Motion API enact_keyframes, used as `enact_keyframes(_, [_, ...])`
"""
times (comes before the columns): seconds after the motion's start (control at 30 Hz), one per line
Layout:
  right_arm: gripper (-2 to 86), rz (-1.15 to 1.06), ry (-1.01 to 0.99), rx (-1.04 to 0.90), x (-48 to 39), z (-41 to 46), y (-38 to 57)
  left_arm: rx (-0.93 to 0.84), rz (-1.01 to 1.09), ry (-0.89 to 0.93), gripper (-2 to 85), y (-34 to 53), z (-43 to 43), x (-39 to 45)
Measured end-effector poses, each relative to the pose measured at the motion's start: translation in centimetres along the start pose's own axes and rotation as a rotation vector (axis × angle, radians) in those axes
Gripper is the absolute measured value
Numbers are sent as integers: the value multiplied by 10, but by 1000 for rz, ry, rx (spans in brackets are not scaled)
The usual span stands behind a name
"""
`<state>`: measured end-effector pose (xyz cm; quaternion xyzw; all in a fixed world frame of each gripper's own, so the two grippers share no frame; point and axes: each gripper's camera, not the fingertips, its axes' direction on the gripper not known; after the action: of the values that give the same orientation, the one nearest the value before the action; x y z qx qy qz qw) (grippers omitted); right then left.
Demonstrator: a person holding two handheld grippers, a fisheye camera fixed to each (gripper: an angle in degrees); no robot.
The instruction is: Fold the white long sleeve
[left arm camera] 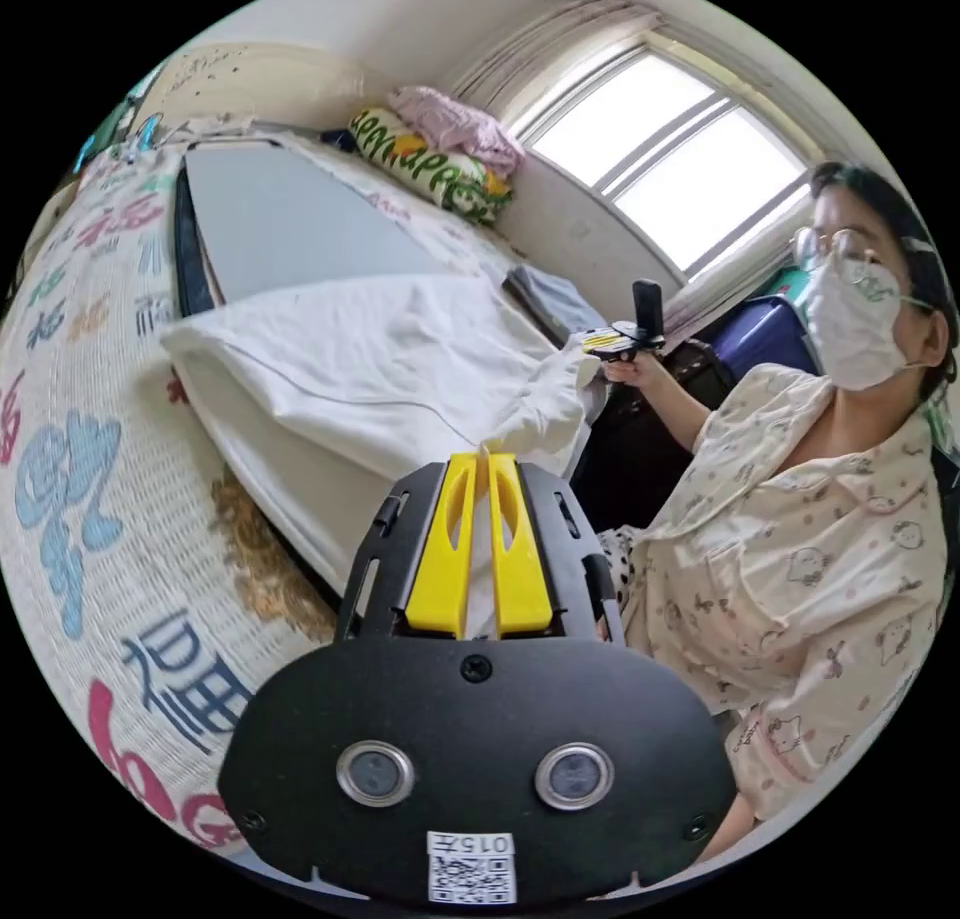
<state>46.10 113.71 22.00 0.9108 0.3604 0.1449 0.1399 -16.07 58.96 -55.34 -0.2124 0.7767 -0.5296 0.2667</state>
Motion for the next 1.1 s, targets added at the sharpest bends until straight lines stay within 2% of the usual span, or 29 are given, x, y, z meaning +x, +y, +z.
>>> enact_keyframes(0.1, [7,119,17,-60,1,28,57,-92,-38,-83,1,33,28,5])
enact_keyframes(0.23, [10,65,126,22,-36,-12,83,12,10,-101,4,42,3,37])
enact_keyframes(0.33, [17,55,117,54,-48,-36,103,35,51,-171,15,51,-12,61])
enact_keyframes(0.4, [26,100,113,7,-41,-28,118,38,27,-186,30,61,-7,61])
enact_keyframes(0.5, [40,186,99,-97,-22,-11,147,-31,-133,-112,57,82,10,36])
enact_keyframes(0.6, [41,227,88,-22,-22,-43,177,101,-184,-76,61,113,-19,35])
enact_keyframes(0.73, [70,270,226,109,-32,-79,199,370,-279,-185,63,148,-87,32])
enact_keyframes(0.8, [73,223,236,172,-49,-82,194,482,-357,-182,68,155,-107,16])
enact_keyframes(0.87, [79,111,149,227,-82,-67,174,557,-431,-183,86,150,-119,-8])
enact_keyframes(1.03, [99,-161,-90,148,-171,14,124,527,-503,-264,119,96,-117,-49])
enact_keyframes(1.1, [105,-232,-66,126,-198,43,114,479,-534,-278,125,73,-112,-68])
